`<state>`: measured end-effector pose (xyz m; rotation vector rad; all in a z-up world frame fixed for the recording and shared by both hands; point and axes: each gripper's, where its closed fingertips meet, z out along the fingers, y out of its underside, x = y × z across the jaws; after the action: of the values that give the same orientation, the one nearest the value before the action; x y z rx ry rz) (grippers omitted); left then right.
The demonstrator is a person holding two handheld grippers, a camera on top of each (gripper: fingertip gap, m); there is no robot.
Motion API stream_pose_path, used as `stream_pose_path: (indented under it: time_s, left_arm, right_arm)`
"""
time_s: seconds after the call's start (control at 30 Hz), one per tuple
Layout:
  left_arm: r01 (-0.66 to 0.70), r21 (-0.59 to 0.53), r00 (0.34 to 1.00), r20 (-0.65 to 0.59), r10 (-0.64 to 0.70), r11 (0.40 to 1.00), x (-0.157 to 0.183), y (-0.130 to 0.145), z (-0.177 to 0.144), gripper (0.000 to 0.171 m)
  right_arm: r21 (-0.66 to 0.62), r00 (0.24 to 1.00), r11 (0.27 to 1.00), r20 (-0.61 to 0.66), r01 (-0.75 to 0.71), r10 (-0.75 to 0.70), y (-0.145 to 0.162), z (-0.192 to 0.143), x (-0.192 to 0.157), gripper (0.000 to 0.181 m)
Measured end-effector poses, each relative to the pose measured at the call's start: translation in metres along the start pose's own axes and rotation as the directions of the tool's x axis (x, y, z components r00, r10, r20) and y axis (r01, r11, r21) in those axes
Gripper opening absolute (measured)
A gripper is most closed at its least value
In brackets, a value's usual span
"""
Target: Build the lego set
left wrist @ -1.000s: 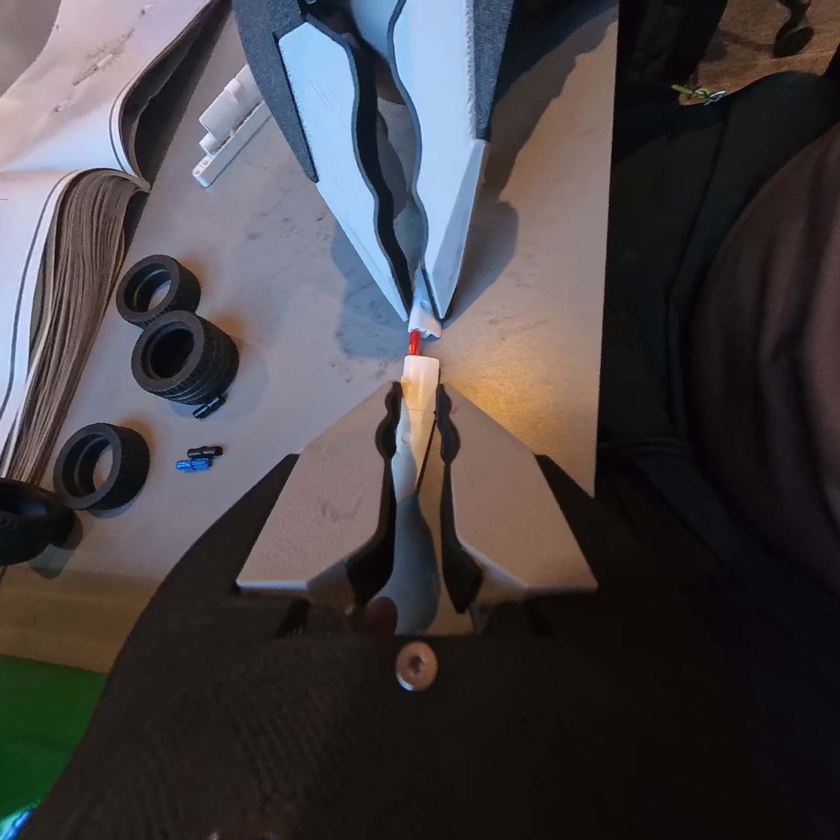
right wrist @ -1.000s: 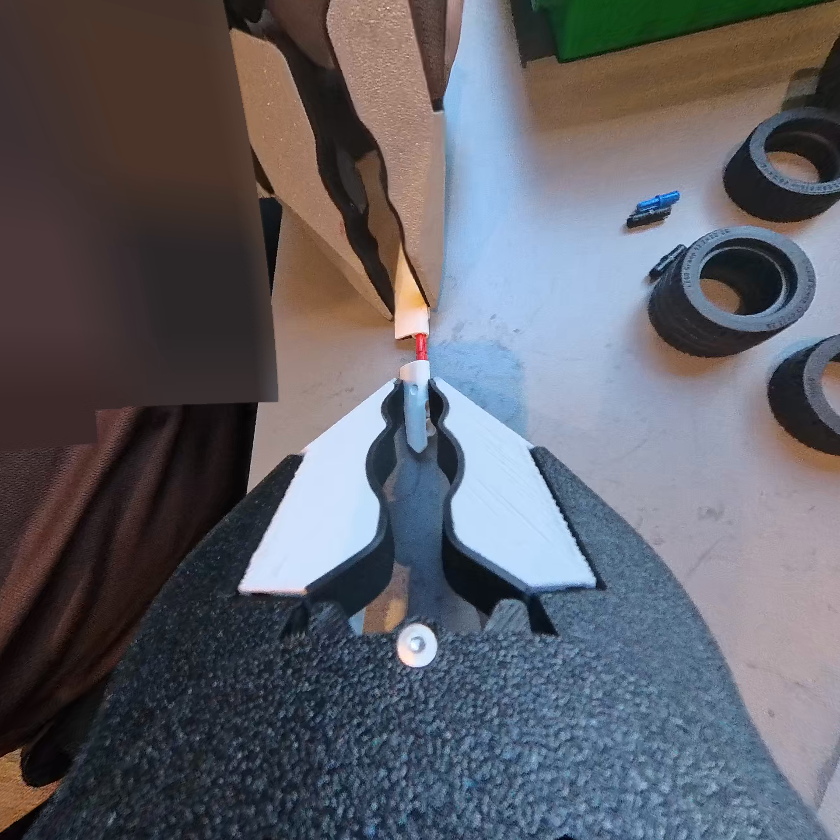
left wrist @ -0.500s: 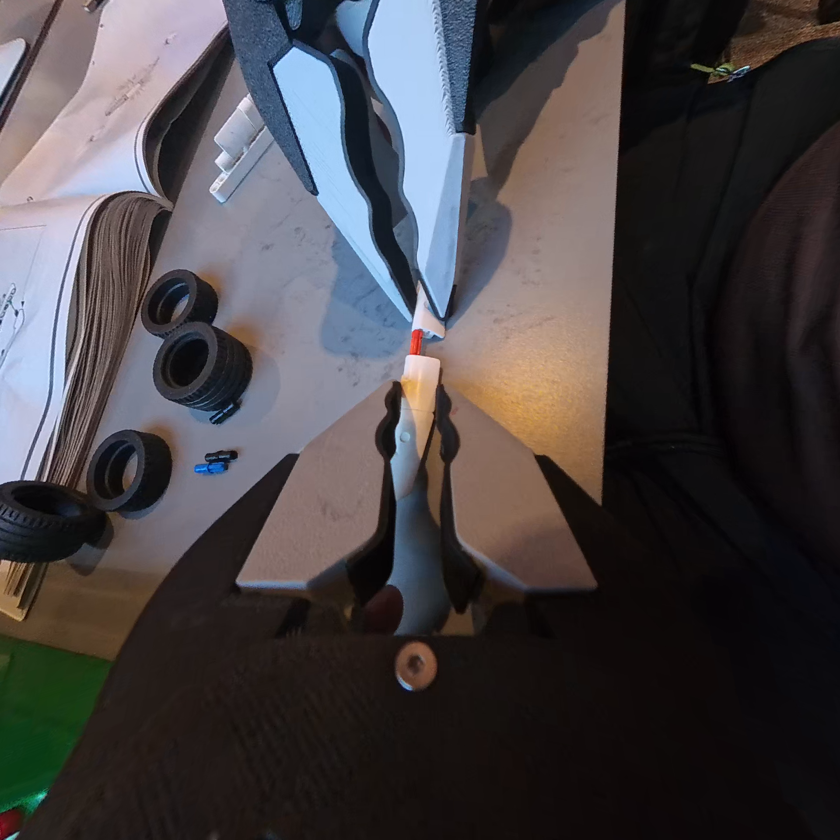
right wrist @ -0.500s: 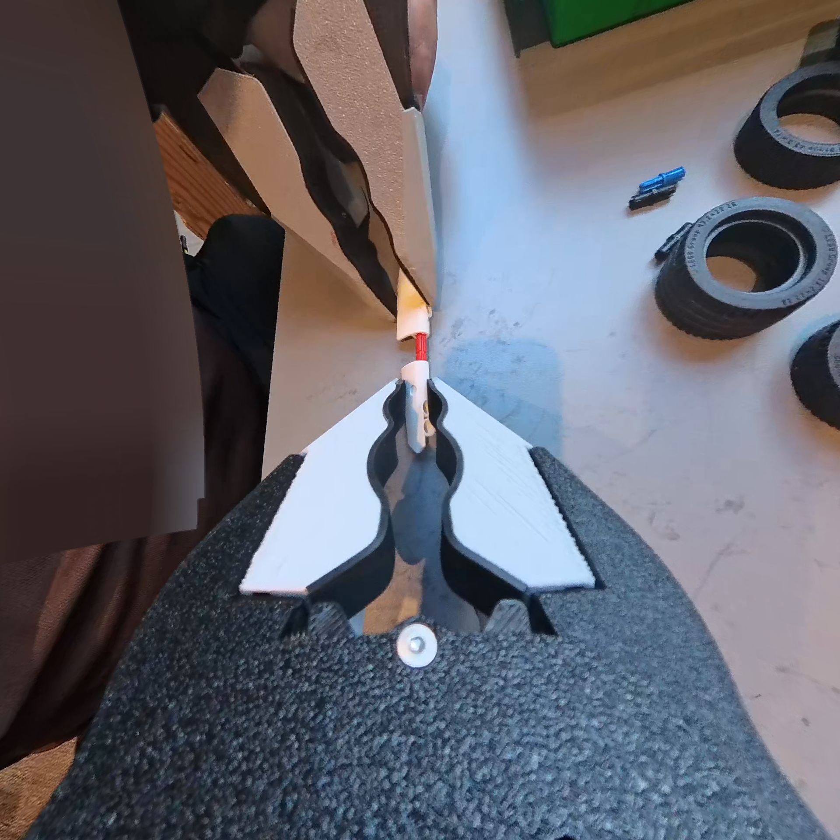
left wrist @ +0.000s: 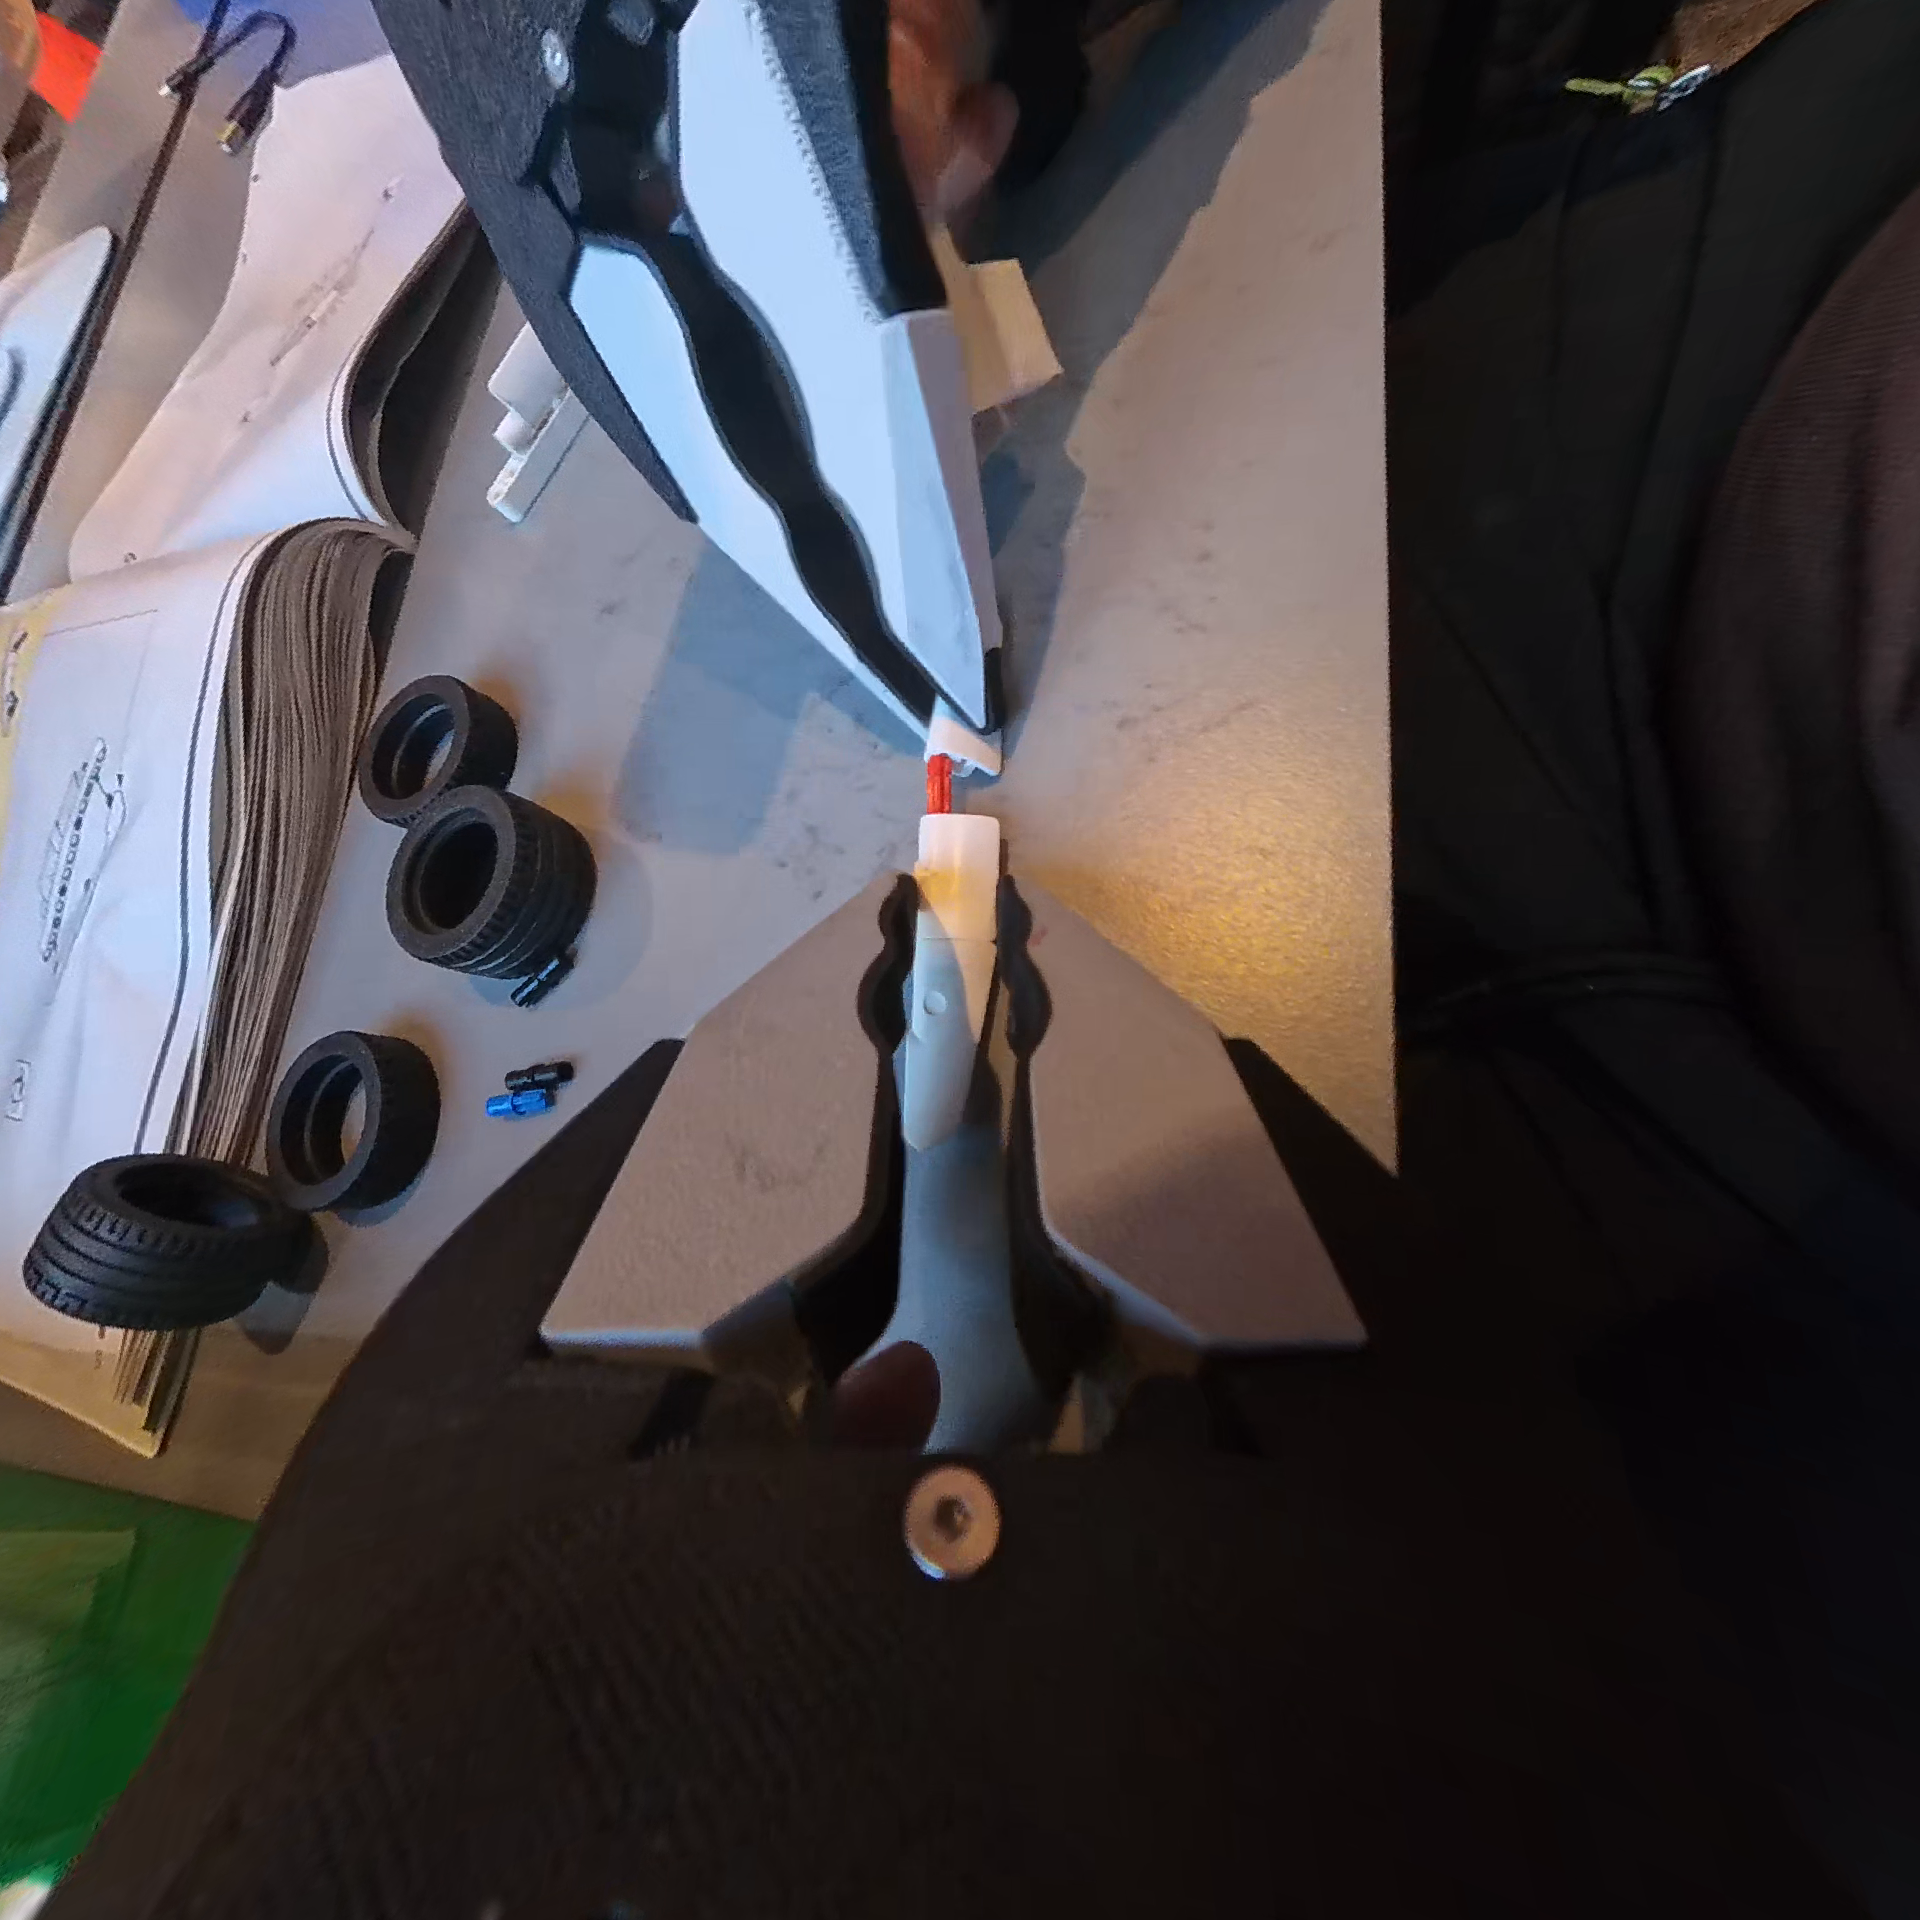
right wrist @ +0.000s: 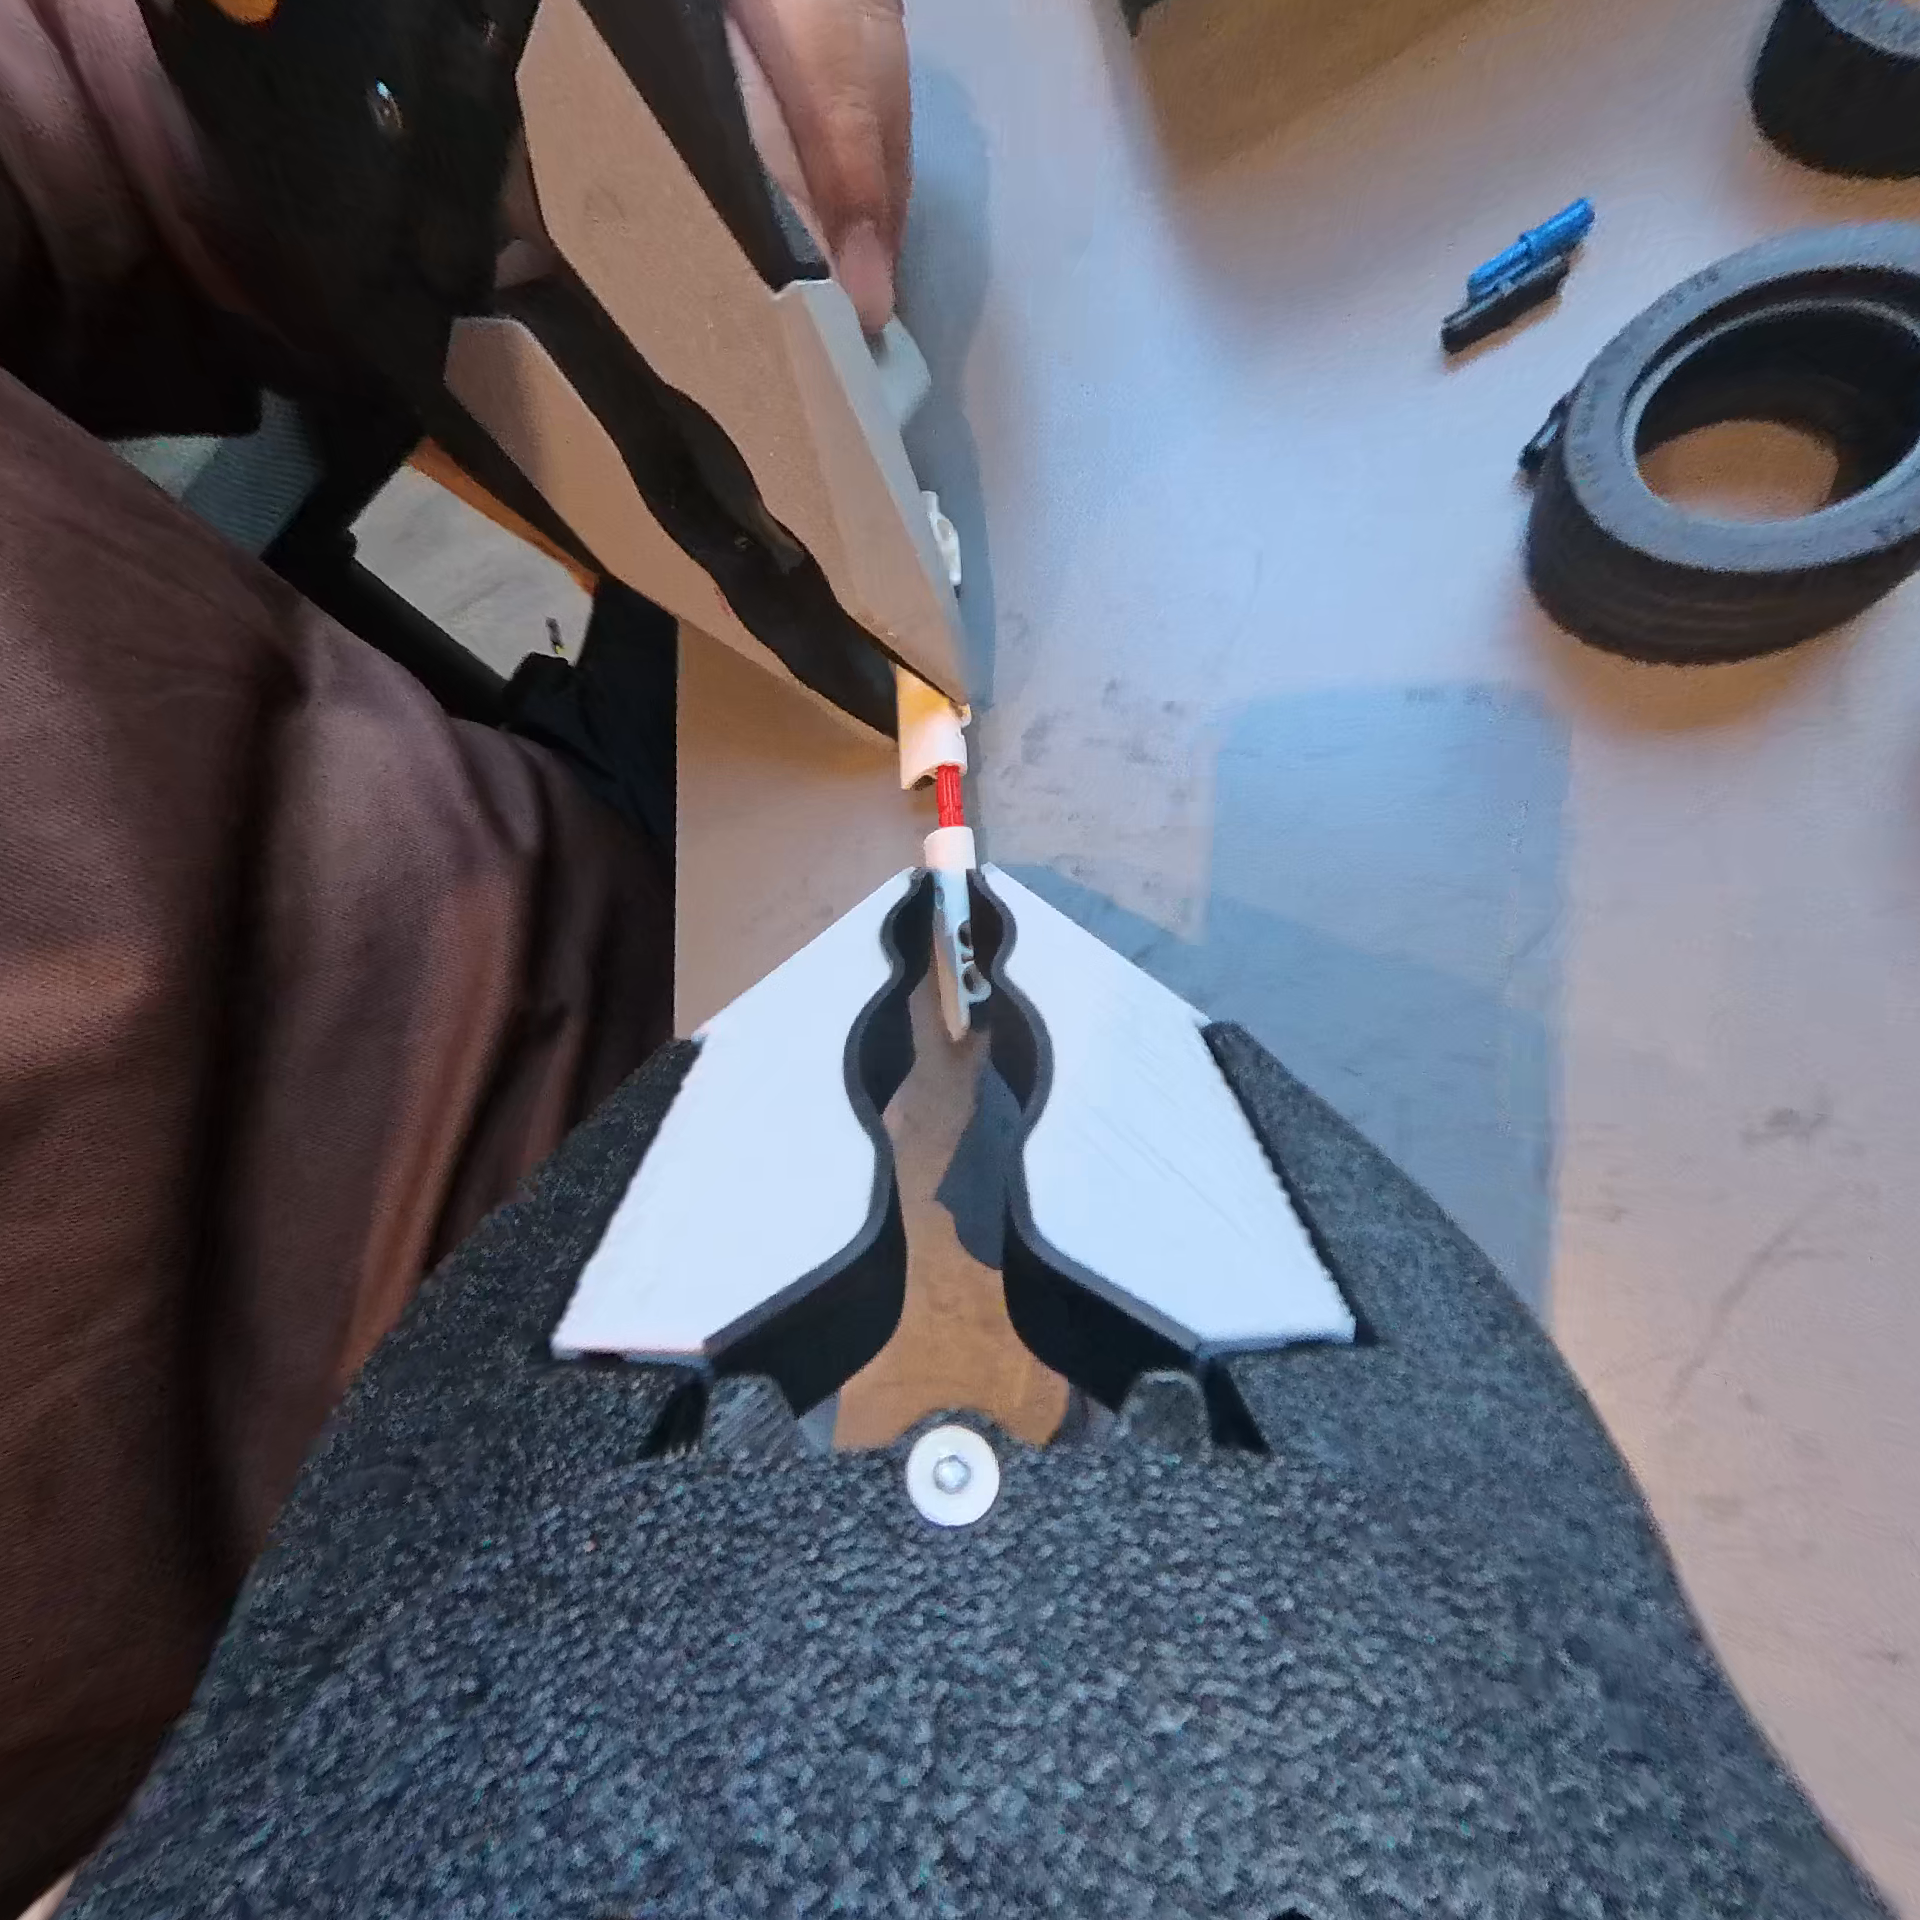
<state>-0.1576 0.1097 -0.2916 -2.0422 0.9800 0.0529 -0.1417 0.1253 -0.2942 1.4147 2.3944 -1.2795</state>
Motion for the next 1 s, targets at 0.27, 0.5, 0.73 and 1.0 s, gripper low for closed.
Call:
stream_pose_path:
  time_s: [0.27,0.5,0.73,1.0]
  left_arm:
    - [-0.158,0.02,0.985,0.076,0.156,0.987,-0.0025,-0.0013,0.0003,0.012]
    - [-0.206,0.017,0.974,0.103,0.203,0.978,-0.0032,-0.0016,0.0007,0.012]
    - [-0.215,0.003,0.974,0.072,0.214,0.977,-0.0042,-0.0023,0.0024,0.012]
    - [-0.176,0.041,0.984,0.027,0.175,0.984,-0.0037,-0.0043,0.0051,0.012]
  right_arm:
    - [-0.008,0.995,0.997,0.061,-0.074,0.074,0.0012,-0.0007,-0.0018,0.007]
    - [-0.012,0.992,0.996,0.086,-0.091,0.091,0.0005,-0.0008,-0.0023,0.007]
    - [-0.018,0.997,0.998,0.061,-0.054,0.055,0.0008,-0.0012,-0.0008,0.007]
    - [-0.078,0.998,0.997,0.052,-0.028,0.032,0.0002,-0.0003,-0.0005,0.006]
